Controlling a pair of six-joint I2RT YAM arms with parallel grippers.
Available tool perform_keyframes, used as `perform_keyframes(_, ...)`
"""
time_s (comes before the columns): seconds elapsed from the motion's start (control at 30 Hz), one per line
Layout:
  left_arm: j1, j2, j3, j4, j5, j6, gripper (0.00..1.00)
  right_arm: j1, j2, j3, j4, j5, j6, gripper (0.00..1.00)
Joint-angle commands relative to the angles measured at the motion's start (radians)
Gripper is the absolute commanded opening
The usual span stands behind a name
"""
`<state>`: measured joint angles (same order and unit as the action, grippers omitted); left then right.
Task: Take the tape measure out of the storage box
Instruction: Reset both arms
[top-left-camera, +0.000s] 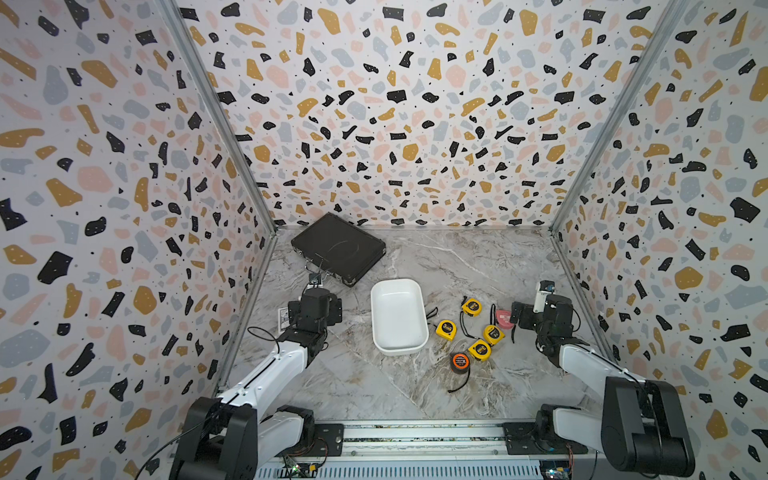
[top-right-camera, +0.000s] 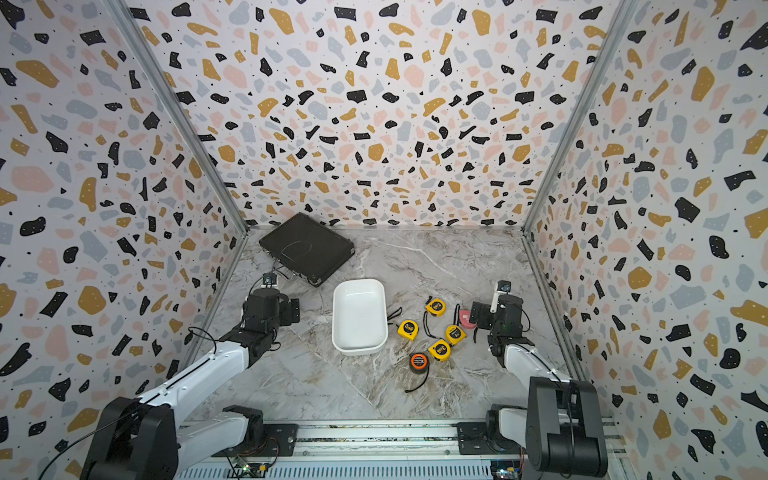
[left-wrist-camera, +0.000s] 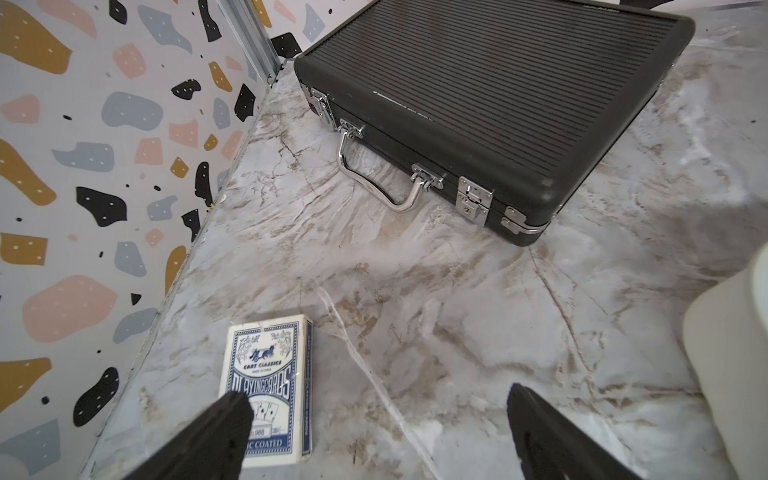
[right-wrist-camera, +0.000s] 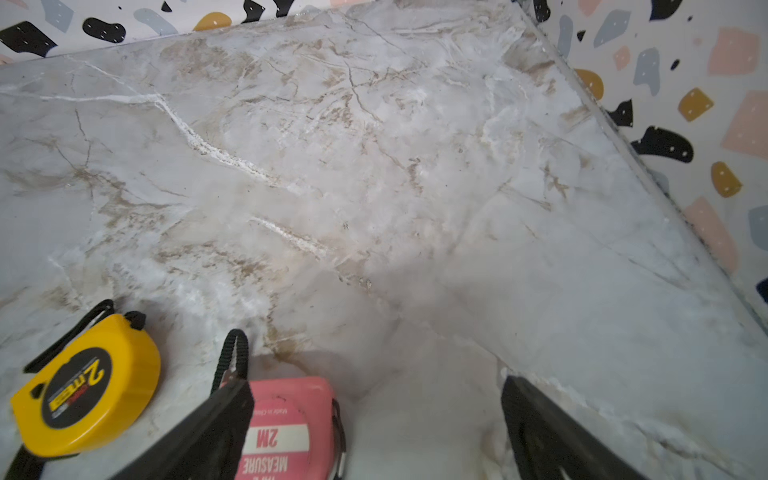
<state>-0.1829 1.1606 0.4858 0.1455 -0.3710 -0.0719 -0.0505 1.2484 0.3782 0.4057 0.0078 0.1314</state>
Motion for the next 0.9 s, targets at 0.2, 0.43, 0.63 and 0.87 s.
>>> perform_keyframes(0.2,0.080,0.166,-0.110,0.531,0.182,0.102,1.00,0.035,0.188,-0.100,0.543,0.018,-0.119,0.99)
perform_keyframes(0.43,0.124,0.235,-0.099,0.562,0.236,0.071,1.00,0.053,0.268,-0.070,0.565,-0.019,-0.159,0.99)
perform_keyframes(0.63,0.131,0.228,-0.121,0.582,0.253,0.070,1.00,0.055,0.250,-0.068,0.532,0.007,-0.148,0.99)
perform_keyframes(0.87,0.055,0.219,-0.202,0.731,0.073,0.084,1.00,0.055,0.254,-0.070,0.543,0.012,-0.145,0.99)
